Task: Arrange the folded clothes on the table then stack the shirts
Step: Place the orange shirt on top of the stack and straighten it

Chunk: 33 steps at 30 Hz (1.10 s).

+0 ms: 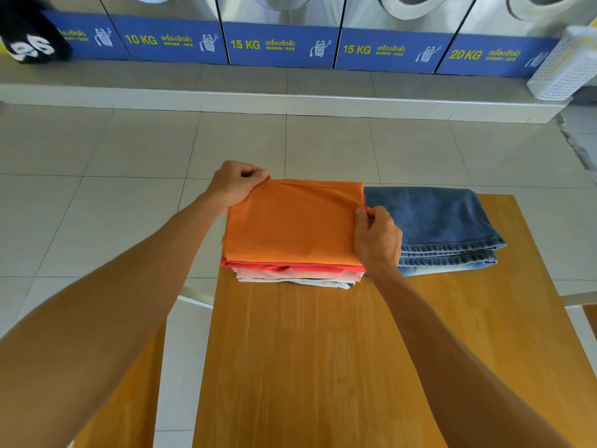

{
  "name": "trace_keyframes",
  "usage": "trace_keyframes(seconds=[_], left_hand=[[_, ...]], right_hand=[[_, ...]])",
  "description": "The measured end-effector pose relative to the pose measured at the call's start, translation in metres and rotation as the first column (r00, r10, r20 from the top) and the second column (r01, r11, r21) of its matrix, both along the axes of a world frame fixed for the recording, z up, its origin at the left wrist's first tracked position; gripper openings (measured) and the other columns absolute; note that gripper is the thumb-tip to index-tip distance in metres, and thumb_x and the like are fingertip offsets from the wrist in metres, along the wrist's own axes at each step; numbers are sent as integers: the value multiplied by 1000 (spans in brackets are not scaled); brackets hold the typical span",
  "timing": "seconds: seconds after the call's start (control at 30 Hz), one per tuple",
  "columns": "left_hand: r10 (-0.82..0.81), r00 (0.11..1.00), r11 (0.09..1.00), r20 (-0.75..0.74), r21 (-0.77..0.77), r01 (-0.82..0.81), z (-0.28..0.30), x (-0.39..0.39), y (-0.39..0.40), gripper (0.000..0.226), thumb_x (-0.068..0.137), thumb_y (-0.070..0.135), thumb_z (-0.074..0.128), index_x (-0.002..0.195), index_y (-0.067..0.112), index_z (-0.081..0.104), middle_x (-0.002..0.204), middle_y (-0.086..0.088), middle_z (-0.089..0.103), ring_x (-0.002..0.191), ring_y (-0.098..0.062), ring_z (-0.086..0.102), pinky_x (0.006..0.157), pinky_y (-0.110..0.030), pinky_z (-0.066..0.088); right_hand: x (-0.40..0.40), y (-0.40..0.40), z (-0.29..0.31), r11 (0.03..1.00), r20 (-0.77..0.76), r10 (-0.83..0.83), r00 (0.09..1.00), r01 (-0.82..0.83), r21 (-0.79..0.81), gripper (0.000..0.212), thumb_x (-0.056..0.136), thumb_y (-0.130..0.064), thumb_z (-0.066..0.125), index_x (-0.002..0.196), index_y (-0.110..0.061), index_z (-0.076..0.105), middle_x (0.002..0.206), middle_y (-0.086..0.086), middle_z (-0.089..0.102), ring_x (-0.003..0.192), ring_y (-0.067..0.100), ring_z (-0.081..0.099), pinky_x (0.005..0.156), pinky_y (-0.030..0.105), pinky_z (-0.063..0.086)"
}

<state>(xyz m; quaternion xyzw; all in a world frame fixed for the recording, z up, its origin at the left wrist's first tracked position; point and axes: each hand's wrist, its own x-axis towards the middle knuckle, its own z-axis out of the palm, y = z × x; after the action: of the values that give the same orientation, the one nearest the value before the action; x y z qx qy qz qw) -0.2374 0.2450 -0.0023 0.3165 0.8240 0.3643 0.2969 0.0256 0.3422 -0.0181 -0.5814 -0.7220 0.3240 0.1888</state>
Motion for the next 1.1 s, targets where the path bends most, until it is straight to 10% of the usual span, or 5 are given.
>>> trace_keyframes(seconds=[0.2, 0.33, 0.53, 0.83, 1.1], left_hand=[[88, 836, 989, -541, 149, -7, 12, 8, 0, 28, 100, 34, 50, 97, 21, 74, 95, 5, 74, 94, -16, 69, 99, -45, 45], [30, 624, 977, -781, 154, 145, 2, 54, -9, 30, 102, 30, 40, 108, 21, 69, 107, 5, 72, 112, -15, 63, 113, -47, 28], [-284, 657, 959, -698, -188, 214, -44, 52, -28, 56, 102, 54, 15, 151, 34, 32, 160, -1, 28, 150, -22, 18, 119, -52, 14], [-232, 762, 972, -604, -175, 157, -52, 52, -35, 64, 96, 68, 16, 154, 43, 5, 166, 6, 2, 153, -18, -4, 120, -55, -1], [-52, 902, 998, -429, -60, 29, -51, 48, -33, 50, 104, 53, 14, 151, 44, 24, 164, 2, 14, 152, -23, 6, 119, -50, 6]], right_hand=[[-18, 2, 23, 926, 57, -10, 998, -12, 377, 24, 98, -31, 54, 118, -20, 63, 123, 6, 58, 113, 26, 54, 91, 44, 43], [-62, -17, 31, 771, 231, 329, 916, -402, 494, 37, 104, -32, 42, 136, -28, 58, 152, 1, 47, 144, 23, 37, 112, 50, 29], [-68, -22, -11, 730, 483, 488, 727, -643, 230, 60, 104, -56, 18, 157, -30, 29, 167, 0, 22, 155, 22, 14, 124, 51, 6], [-52, -11, -18, 866, 482, 326, 813, -462, 194, 77, 97, -69, 9, 159, -25, 18, 167, 1, 19, 155, 22, 9, 123, 56, 1], [-35, 2, -26, 935, 408, 252, 877, -329, 131, 71, 102, -60, 8, 161, -20, 8, 169, -1, 7, 156, 19, -2, 123, 55, -5]])
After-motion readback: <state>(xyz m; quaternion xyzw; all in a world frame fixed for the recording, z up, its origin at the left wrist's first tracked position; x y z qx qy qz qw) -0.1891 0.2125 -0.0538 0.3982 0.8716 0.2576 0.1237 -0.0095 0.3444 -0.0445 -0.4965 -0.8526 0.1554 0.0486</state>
